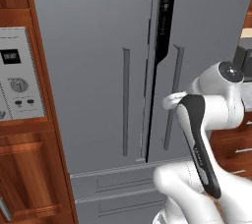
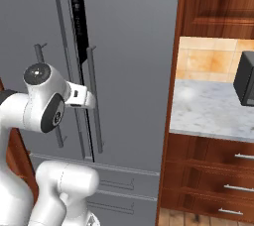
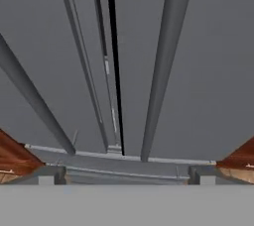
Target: Retrieve the peach and banana from the fridge and place them into the bowl on the dining table.
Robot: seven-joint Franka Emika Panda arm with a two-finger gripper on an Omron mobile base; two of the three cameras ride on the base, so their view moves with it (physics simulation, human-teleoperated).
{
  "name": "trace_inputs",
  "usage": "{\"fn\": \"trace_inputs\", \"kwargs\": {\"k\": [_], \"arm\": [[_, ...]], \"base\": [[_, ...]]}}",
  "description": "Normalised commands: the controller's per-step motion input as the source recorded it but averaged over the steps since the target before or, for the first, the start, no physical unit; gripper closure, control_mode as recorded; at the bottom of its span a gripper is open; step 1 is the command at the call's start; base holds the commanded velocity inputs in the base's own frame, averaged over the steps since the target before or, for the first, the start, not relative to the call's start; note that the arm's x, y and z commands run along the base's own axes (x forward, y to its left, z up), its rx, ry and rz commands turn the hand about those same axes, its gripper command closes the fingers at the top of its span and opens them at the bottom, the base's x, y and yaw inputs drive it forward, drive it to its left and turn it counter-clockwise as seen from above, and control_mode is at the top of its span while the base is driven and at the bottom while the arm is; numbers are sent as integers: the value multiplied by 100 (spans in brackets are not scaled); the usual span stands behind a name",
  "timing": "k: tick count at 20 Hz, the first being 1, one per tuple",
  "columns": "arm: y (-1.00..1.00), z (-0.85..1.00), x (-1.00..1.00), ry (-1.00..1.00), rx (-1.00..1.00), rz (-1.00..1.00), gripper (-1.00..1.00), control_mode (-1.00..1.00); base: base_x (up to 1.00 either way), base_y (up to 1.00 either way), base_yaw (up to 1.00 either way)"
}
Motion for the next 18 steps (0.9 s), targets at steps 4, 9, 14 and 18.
{"fn": "trace_inputs", "kwargs": {"k": [4,9,14,18], "arm": [[0,-41,-33,-39,0,1,-100,-100],[0,-14,-11,-12,0,1,-100,100],[0,0,0,0,0,0,-100,100],[0,0,0,0,0,0,-100,100]], "base": [[0,0,0],[-24,2,3],[-45,33,1],[-13,57,0]]}}
